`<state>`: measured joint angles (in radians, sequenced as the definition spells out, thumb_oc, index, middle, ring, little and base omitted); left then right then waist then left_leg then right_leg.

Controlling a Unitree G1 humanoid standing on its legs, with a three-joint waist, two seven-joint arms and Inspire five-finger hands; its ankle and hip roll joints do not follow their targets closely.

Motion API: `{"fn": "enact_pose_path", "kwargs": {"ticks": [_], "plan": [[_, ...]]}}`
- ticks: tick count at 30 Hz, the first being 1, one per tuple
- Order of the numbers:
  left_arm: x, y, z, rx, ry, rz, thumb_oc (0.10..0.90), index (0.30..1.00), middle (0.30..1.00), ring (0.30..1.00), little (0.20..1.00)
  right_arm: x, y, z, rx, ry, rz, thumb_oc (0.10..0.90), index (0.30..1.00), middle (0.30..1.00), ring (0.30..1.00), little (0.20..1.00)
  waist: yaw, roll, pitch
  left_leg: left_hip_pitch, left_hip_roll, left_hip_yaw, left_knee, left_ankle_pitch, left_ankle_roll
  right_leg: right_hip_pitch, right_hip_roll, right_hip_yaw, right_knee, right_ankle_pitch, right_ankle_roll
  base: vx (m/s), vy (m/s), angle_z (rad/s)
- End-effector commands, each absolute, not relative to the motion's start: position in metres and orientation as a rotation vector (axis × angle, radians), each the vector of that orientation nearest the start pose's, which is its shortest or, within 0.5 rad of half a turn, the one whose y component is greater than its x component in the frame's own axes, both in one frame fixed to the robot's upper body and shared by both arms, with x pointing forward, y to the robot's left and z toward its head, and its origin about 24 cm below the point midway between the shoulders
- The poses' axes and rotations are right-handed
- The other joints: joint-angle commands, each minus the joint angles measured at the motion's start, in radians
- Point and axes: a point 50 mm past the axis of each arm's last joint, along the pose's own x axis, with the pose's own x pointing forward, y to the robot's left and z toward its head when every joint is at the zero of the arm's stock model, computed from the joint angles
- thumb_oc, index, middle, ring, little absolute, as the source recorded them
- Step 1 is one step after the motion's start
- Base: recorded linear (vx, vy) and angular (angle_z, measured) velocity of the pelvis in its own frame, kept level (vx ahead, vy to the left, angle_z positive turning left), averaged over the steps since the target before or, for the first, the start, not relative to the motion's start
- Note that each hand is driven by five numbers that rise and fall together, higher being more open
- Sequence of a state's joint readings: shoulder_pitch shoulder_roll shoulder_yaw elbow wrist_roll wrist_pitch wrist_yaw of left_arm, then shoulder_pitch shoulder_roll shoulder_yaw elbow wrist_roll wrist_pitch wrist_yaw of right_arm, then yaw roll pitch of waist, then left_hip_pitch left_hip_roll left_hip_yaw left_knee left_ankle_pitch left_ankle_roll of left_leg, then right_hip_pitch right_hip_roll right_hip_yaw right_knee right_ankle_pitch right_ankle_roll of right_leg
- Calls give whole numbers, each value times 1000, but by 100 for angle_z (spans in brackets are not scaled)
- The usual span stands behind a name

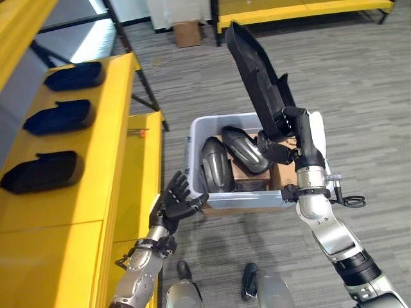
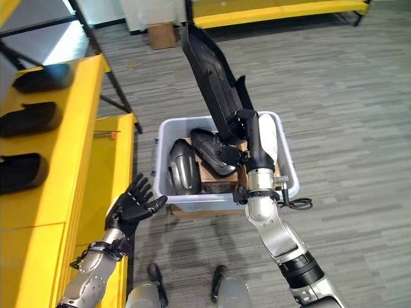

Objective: Move parts from the plastic box to the shelf.

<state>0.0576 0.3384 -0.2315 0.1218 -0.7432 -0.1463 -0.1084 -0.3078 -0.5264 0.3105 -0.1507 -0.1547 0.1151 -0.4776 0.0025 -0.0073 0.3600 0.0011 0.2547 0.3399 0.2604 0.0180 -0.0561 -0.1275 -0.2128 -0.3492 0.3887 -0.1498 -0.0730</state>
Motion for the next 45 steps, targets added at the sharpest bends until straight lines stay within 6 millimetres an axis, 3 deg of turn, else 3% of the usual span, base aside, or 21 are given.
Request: {"fn": "enact_pose_path", "kwargs": {"ticks": [1, 2, 3, 6, 8, 12, 14, 15, 17, 20, 21, 27, 33, 35, 36, 38, 40, 41, 43, 45], "plan": [[237, 160, 68, -402, -177, -449, 900, 1000, 1000, 1000, 1000, 275, -155, 203, -498, -800, -210, 400, 300, 300, 300, 300, -34, -28, -91, -2, 0, -18, 154, -10, -58, 146, 82, 57, -194, 12, 61, -235, 249, 81], [234, 144, 80, -321, -208, -628, 900, 1000, 1000, 1000, 1000, 271, -161, 198, -496, -796, -246, 400, 300, 300, 300, 300, -41, -17, -105, 31, -32, 13, 152, -50, -50, 156, 77, 44, -234, 45, 83, -283, 473, 95], [231, 129, 88, -256, -202, -795, 900, 1000, 1000, 1000, 1000, 267, -165, 193, -501, -785, -276, 400, 300, 300, 300, 300, -57, 8, -126, 97, -78, 60, 9, -82, -29, 154, 73, 21, -239, 64, 106, -259, 534, 109], [225, 109, 97, -190, -188, -1026, 900, 1000, 1000, 1000, 1000, 264, -167, 191, -475, -784, -324, 400, 300, 300, 300, 300, -74, 29, -155, 167, -142, 76, -166, -130, 12, 147, 60, 9, -265, 115, 144, -133, 428, 118], [223, 97, 102, -147, -199, -1121, 900, 1000, 1000, 1000, 1000, 266, -164, 191, -453, -786, -335, 400, 300, 300, 300, 300, -78, 37, -169, 193, -174, 60, -248, -143, 36, 131, 47, 16, -290, 154, 180, -100, 365, 63], [221, 88, 105, -157, -192, -1143, 900, 1000, 1000, 1000, 1000, 267, -156, 190, -459, -795, -303, 400, 300, 300, 300, 300, -67, 43, -183, 223, -208, 34, -343, -133, 55, 120, 27, 27, -346, 217, 237, -68, 194, 28], [222, 87, 106, -149, -180, -1155, 900, 1000, 1000, 1000, 1000, 268, -151, 192, -461, -797, -279, 400, 300, 300, 300, 300, -64, 38, -185, 199, -216, 18, -348, -115, 63, 105, 24, 48, -344, 243, 232, -163, 95, 13], [221, 85, 104, -148, -169, -1172, 900, 1000, 1000, 1000, 1000, 266, -151, 191, -466, -798, -282, 400, 300, 300, 300, 300, -69, 36, -186, 187, -219, -18, -348, -116, 68, 97, 34, 103, -335, 241, 235, -146, 13, 37], [217, 78, 100, -146, -141, -1242, 900, 1000, 1000, 1000, 1000, 257, -158, 185, -507, -786, -338, 400, 300, 300, 300, 300, -104, 33, -192, 156, -234, -136, -348, -111, 90, 95, 99, 302, -291, 206, 227, -62, 4, 80], [212, 70, 103, -144, -146, -1286, 900, 1000, 1000, 1000, 1000, 248, -164, 182, -547, -794, -364, 400, 300, 300, 300, 300, -128, 31, -199, 129, -245, -210, -348, -101, 97, 96, 152, 414, -263, 178, 212, -74, -36, 226], [210, 64, 111, -129, -191, -1301, 900, 1000, 1000, 1000, 1000, 245, -163, 181, -573, -821, -352, 400, 300, 300, 300, 300, -140, 33, -200, 108, -254, -262, -348, -97, 99, 100, 185, 457, -273, 135, 190, -100, -78, 180], [215, 65, 124, -168, -270, -1238, 900, 1000, 1000, 1000, 1000, 248, -148, 182, -611, -858, -218, 400, 300, 300, 300, 300, -107, 31, -192, 84, -244, -303, -348, -76, 78, 130, 189, 420, -315, 105, 163, -99, -194, 56], [215, 87, 121, -188, -281, -1172, 900, 1000, 1000, 1000, 1000, 247, -142, 187, -698, -886, -87, 400, 300, 300, 300, 300, -61, 25, -167, 37, -165, -305, -348, 0, 6, 151, 201, 320, -318, 69, 122, -80, -211, 23], [213, 94, 118, -211, -279, -1153, 900, 1000, 1000, 1000, 1000, 247, -143, 188, -730, -895, -59, 400, 300, 300, 300, 300, -52, 22, -151, 11, -131, -278, -348, 34, -17, 155, 204, 289, -312, 59, 114, -124, -159, 30], [212, 96, 115, -218, -267, -1172, 900, 1000, 1000, 1000, 1000, 245, -145, 185, -764, -884, -57, 400, 300, 300, 300, 300, -61, 20, -138, -3, -107, -186, -339, 61, -30, 168, 204, 252, -314, 55, 111, -177, -164, 55], [213, 95, 114, -226, -258, -1193, 900, 1000, 1000, 1000, 1000, 243, -149, 181, -796, -875, -55, 400, 300, 300, 300, 300, -81, 13, -131, -5, -104, -79, -282, 41, -22, 176, 197, 213, -315, 58, 108, -185, -112, 125], [213, 95, 114, -224, -257, -1158, 900, 1000, 1000, 1000, 1000, 238, -152, 177, -832, -885, 23, 400, 300, 300, 300, 300, -107, -11, -135, 11, -150, 1, -104, -98, 31, 167, 163, 187, -313, 80, 114, -204, -10, 125], [214, 95, 113, -219, -253, -1135, 900, 1000, 1000, 1000, 1000, 238, -151, 174, -838, -889, 55, 400, 300, 300, 300, 300, -108, -19, -138, 14, -163, -5, -43, -118, 38, 166, 159, 191, -314, 88, 113, -130, 12, 45], [215, 96, 110, -215, -244, -1114, 900, 1000, 1000, 1000, 1000, 238, -147, 171, -845, -890, 91, 400, 300, 300, 300, 300, -110, -23, -143, 20, -164, -8, 4, -130, 41, 166, 164, 194, -314, 92, 111, -59, 43, 35], [216, 98, 104, -198, -217, -1118, 900, 1000, 1000, 1000, 1000, 238, -146, 167, -857, -884, 111, 400, 300, 300, 300, 300, -126, -26, -164, 71, -131, 34, -17, -116, 31, 164, 174, 187, -312, 89, 109, -26, 144, 27]]}}
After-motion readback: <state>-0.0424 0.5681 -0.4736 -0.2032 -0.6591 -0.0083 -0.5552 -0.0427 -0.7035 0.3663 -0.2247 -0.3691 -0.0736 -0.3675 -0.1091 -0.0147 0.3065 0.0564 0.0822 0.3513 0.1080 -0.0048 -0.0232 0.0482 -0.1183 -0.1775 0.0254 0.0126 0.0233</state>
